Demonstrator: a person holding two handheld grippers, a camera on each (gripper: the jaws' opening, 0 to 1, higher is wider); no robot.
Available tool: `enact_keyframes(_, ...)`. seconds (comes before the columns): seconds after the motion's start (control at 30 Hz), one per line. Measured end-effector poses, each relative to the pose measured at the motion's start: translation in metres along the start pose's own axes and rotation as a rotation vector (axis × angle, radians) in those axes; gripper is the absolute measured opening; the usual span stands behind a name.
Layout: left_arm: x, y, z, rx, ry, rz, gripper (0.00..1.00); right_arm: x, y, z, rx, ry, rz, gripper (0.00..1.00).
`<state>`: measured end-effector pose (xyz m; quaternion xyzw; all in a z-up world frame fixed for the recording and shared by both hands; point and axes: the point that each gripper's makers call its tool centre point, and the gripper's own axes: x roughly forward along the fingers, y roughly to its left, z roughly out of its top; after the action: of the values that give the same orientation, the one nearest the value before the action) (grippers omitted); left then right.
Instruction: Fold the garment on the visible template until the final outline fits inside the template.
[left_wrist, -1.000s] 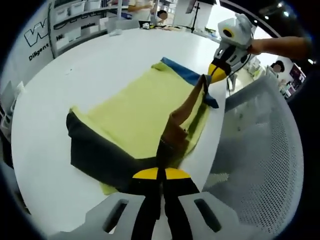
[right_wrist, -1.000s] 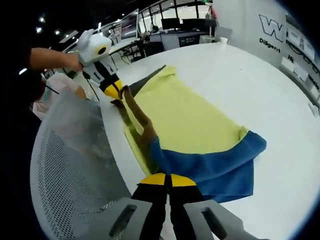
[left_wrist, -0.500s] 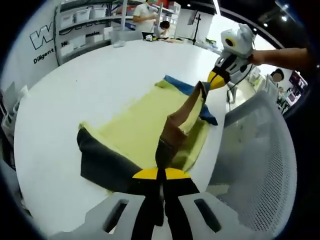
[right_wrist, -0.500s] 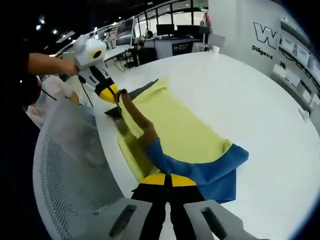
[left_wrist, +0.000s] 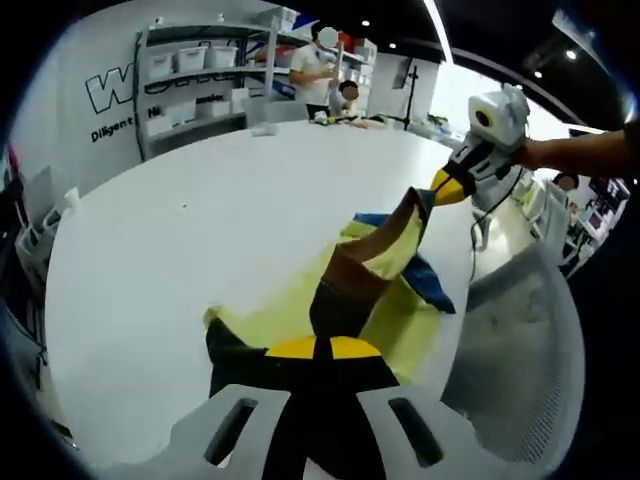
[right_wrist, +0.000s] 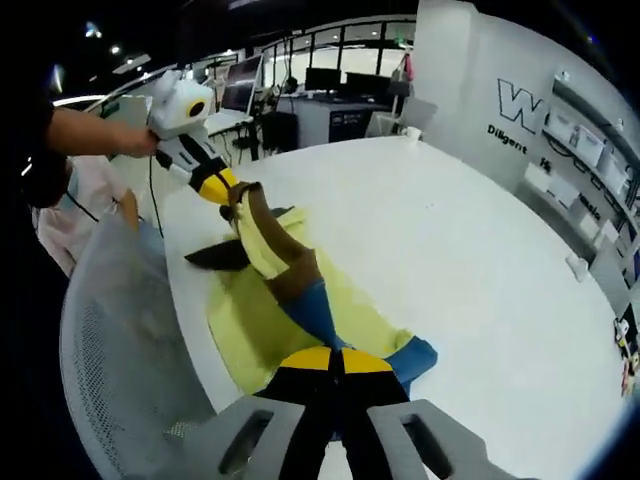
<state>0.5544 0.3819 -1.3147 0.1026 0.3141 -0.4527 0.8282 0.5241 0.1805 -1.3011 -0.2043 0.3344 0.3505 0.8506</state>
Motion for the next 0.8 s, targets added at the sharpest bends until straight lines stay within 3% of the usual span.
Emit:
enact_keyframes(0.13,0.003,0.01,0.013,-0.047,-0.047,0.024,0.03,0.001,-0.013,0.01,-0.009,-0.009,-0.034,0.0)
enact_keyframes(0.3,0.007,0.018,0.018,-0.021,-0.035,0.042,0.03,0.005,-0.023,0.02,-0.007,-0.009,-0.046,0.0)
enact_keyframes(0.5,0.006,0.037,0.041,-0.063,-0.072,0.056,0.03,0.011,-0.036,0.027,0.007,-0.009,-0.073,0.0)
enact_keyframes(0.57,0.006,0.035,0.049,-0.149,-0.099,0.028,0.03,0.011,-0.04,0.029,0.038,-0.015,-0.089,0.0)
enact_keyframes(0.8,0.014,0.047,0.058,-0.12,-0.094,0.038,0.03,0.014,-0.054,0.037,0.054,-0.028,-0.116,0.0)
